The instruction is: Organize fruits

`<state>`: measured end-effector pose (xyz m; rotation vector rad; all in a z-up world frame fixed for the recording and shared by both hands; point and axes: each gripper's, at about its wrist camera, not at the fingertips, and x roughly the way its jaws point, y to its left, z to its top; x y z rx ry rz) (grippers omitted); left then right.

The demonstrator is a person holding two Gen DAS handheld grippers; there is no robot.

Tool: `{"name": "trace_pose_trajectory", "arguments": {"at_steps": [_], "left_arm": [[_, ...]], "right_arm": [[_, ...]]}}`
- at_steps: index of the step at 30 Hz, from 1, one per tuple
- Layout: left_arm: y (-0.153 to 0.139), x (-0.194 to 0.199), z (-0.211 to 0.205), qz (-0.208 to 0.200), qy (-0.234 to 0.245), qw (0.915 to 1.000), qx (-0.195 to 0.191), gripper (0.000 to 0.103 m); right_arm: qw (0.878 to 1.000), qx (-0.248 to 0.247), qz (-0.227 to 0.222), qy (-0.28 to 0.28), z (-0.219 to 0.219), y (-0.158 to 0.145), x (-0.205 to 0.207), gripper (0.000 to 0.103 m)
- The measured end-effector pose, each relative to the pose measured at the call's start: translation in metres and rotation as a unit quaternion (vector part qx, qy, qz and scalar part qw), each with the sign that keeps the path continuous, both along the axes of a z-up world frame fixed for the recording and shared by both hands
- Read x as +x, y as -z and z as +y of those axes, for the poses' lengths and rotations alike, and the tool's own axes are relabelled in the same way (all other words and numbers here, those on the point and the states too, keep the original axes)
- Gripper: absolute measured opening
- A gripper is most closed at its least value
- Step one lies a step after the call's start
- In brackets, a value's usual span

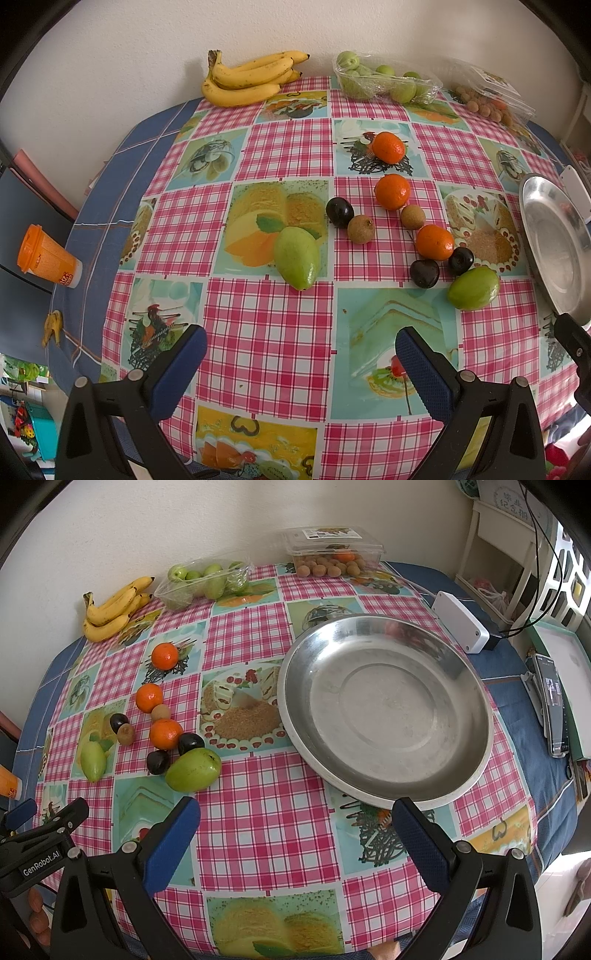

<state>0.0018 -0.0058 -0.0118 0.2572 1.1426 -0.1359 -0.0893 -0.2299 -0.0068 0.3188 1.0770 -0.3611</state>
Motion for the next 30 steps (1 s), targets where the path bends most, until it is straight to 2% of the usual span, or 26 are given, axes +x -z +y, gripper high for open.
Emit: {"name": "trace_pose_trajectory", "arguments": {"at_steps": [19, 30], "left_arm": [[0.004, 0.001, 0.001, 0.009, -0.005, 0.9999, -0.005, 0.103], [0.001, 0.02, -0.001, 0.007, -0.02, 0.9997, -0.014, 0.103]], "right_arm": [[1.0, -0.002, 0.0, -0.004, 0.002, -0.001, 0.001, 0.103], [0.999, -0.015, 0.012, -0.028, 0.013, 0.003, 0.014, 0.103]]}}
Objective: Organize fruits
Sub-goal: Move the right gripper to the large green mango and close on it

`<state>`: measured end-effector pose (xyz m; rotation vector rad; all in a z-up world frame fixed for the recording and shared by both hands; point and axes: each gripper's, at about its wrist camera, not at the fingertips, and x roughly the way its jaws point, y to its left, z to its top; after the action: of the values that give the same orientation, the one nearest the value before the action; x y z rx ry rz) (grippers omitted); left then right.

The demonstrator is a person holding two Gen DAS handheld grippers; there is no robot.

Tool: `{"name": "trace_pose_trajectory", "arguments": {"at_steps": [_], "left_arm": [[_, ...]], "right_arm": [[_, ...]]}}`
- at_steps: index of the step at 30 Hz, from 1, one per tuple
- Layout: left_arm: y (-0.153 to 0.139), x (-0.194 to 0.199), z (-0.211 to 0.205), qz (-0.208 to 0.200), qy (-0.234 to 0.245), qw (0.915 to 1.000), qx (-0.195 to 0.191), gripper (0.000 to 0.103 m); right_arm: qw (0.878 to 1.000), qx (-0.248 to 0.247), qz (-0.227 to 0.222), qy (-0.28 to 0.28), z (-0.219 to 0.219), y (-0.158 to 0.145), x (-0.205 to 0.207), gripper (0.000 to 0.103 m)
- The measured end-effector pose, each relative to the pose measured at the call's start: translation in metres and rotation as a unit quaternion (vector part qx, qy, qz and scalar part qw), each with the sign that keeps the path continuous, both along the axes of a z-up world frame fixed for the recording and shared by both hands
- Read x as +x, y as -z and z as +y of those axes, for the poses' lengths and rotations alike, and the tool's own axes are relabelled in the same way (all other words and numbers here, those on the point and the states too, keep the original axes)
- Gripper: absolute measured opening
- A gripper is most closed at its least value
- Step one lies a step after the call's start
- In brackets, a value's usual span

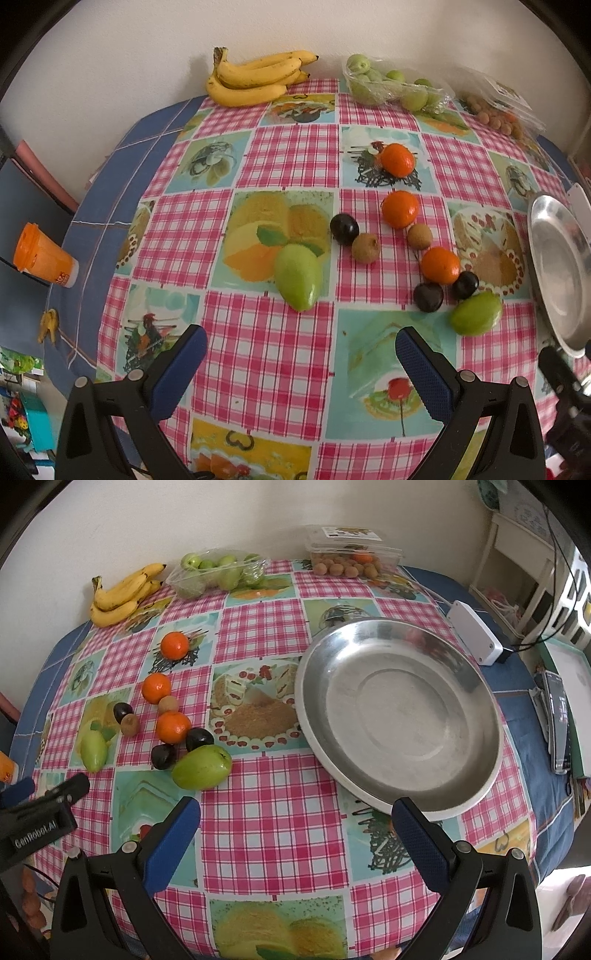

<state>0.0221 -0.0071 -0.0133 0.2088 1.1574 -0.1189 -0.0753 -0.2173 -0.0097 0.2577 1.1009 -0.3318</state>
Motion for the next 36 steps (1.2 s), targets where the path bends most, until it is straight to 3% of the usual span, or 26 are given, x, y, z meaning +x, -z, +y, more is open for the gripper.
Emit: {"name": "trace_pose_trajectory", "arguments": {"at_steps": [4, 9, 20, 36], "left_arm": [[0.002, 0.009, -0.001, 0.009, -0.003, 0.9999, -0.01, 0.103], [0.003, 0.019, 0.001, 0.018, -0.015, 0.9991, -0.035, 0.103], [-0.016, 0.045, 0.001, 0.006, -0.019, 0.9947, -0.101, 0.103], [0.022, 0.06, -0.013, 0.056, -0.027, 0.995, -0.078, 0.103]], "right_arm": [[1.0, 0.007, 0.006, -0.013, 0.004, 0.004, 0.009, 0.103], [0.998, 0.056, -0.003, -0.02, 0.006, 0.005, 0.02, 0.103], [0.997, 0.068, 0.0, -0.025, 0.004, 0.002, 0.051, 0.103], [0.991, 0.082, 0.064, -0.08, 0.026, 0.04, 0.082, 0.103]]}}
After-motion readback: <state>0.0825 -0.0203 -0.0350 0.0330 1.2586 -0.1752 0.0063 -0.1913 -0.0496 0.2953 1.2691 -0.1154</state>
